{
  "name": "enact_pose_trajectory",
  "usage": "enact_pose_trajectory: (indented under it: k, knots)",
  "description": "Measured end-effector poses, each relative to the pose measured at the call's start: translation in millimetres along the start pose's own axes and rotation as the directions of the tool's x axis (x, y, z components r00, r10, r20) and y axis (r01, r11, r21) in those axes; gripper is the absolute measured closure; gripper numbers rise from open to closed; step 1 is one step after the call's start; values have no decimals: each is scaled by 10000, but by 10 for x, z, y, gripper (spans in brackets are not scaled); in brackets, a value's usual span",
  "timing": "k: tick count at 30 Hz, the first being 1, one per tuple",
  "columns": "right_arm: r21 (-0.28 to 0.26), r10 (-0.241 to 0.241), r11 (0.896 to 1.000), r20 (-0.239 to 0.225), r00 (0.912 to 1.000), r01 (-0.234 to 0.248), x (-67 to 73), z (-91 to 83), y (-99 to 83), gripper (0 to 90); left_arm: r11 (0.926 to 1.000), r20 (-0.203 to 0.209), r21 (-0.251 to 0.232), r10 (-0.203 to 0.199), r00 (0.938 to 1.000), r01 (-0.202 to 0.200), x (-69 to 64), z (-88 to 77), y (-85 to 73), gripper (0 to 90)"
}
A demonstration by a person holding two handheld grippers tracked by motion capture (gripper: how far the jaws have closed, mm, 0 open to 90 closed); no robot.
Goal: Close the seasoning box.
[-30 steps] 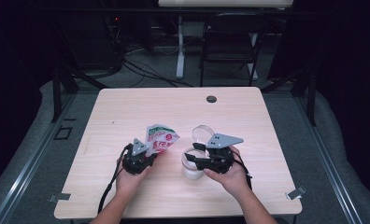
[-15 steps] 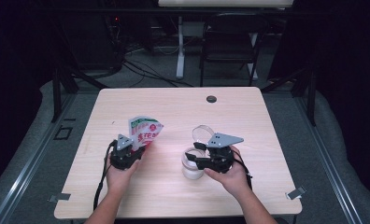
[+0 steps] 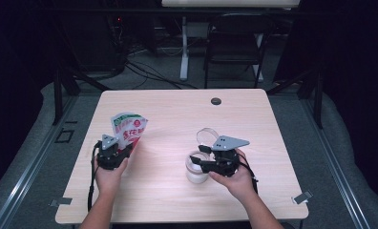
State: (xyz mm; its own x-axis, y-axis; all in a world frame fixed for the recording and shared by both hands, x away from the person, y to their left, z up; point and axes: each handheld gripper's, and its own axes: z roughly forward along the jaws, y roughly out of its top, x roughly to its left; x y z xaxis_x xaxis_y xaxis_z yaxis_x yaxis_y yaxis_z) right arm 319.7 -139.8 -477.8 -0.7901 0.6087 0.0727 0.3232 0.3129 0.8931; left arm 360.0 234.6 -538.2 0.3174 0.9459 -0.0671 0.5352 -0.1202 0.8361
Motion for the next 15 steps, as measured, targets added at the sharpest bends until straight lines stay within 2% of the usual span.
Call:
enact_pose_trajectory:
  k: [7, 15]
  knots:
    - [-6, 11, 10000, -2, 10000, -11, 0, 0, 0, 489, 9996, -565, 282, -85, 9984, 101, 165, -9, -18, 711]
    - [63, -38, 10000, -7, 10000, 38, -2, 6, -4, 489, 9980, -1189, 573, -189, 9927, 259, 284, 19, -51, 711]
